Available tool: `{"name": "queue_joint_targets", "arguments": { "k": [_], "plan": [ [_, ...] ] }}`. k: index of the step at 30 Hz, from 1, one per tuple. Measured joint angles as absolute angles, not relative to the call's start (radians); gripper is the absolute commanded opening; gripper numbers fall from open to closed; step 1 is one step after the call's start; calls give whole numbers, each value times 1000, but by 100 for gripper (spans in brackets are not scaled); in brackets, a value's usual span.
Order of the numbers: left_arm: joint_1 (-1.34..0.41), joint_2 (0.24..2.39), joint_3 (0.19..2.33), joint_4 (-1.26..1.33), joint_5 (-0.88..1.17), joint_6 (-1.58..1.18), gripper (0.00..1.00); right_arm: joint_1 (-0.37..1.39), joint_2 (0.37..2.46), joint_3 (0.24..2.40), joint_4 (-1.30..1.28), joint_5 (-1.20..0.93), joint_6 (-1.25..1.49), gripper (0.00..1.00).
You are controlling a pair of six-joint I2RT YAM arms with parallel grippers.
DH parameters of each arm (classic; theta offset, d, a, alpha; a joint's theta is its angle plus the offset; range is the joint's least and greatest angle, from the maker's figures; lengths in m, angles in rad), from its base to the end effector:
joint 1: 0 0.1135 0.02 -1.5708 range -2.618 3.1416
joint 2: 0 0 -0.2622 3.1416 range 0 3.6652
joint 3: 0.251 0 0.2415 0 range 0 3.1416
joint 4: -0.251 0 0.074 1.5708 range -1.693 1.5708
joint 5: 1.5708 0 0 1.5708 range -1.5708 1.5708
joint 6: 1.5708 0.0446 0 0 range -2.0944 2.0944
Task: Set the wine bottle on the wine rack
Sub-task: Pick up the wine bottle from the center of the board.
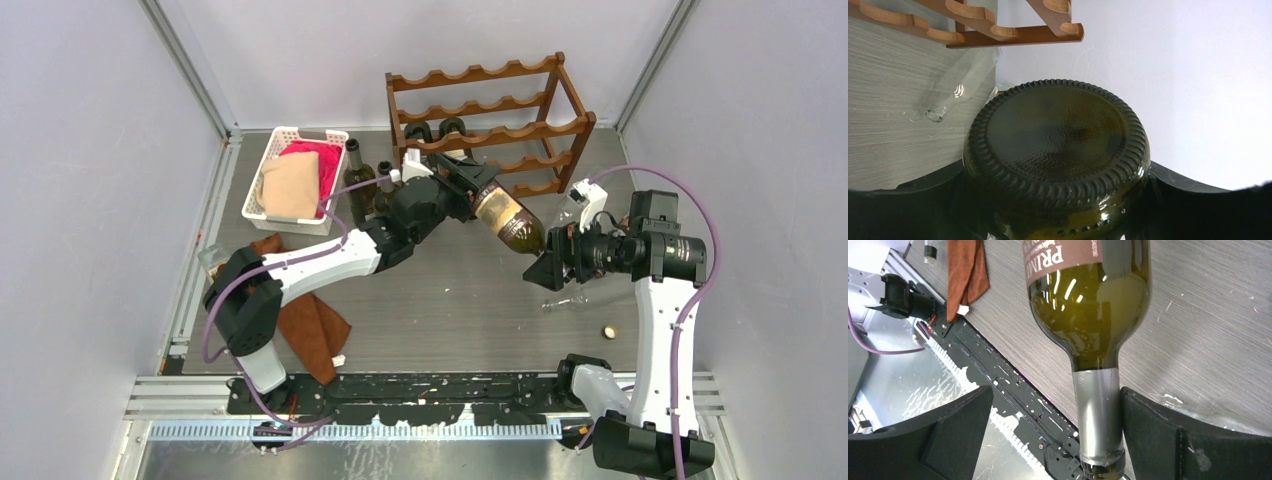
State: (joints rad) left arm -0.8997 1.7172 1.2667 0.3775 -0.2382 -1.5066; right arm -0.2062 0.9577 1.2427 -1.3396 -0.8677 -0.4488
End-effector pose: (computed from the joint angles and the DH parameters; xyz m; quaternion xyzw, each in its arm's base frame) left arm 0.2644 -0.3161 0.3165 -0.2945 0.6699 -0.5996 0.3242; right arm 0.1318 0.0072 0.3618 -0.2127 0.8579 0.3103 0.3500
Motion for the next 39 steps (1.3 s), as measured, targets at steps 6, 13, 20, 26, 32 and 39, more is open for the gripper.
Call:
{"name": "queue_joint_targets", "arguments": {
  "k": [6, 13, 20, 26, 32, 39],
  "plan": [
    [-900, 1717, 1267, 378, -242, -1507, 0, -206, 958, 1219, -1305, -850, -439, 71],
    [-897, 1717, 1267, 384, -237, -1509, 0, -207, 958, 1202, -1247, -850, -426, 62],
    [-896, 1717, 1267, 386, -223, -1509, 0, -207, 972, 1193, -1217, -855, -425, 57],
    [-896, 1717, 1268, 394, -216, -1510, 0, -207, 996, 1185, -1195, -858, -424, 56],
    [-896, 1717, 1272, 402, -216, -1510, 0, -204, 995, 1171, -1188, -862, -427, 44],
    [-894, 1726, 1275, 413, -198, -1515, 22, -192, 989, 1164, -1190, -896, -457, 1]
  ]
}}
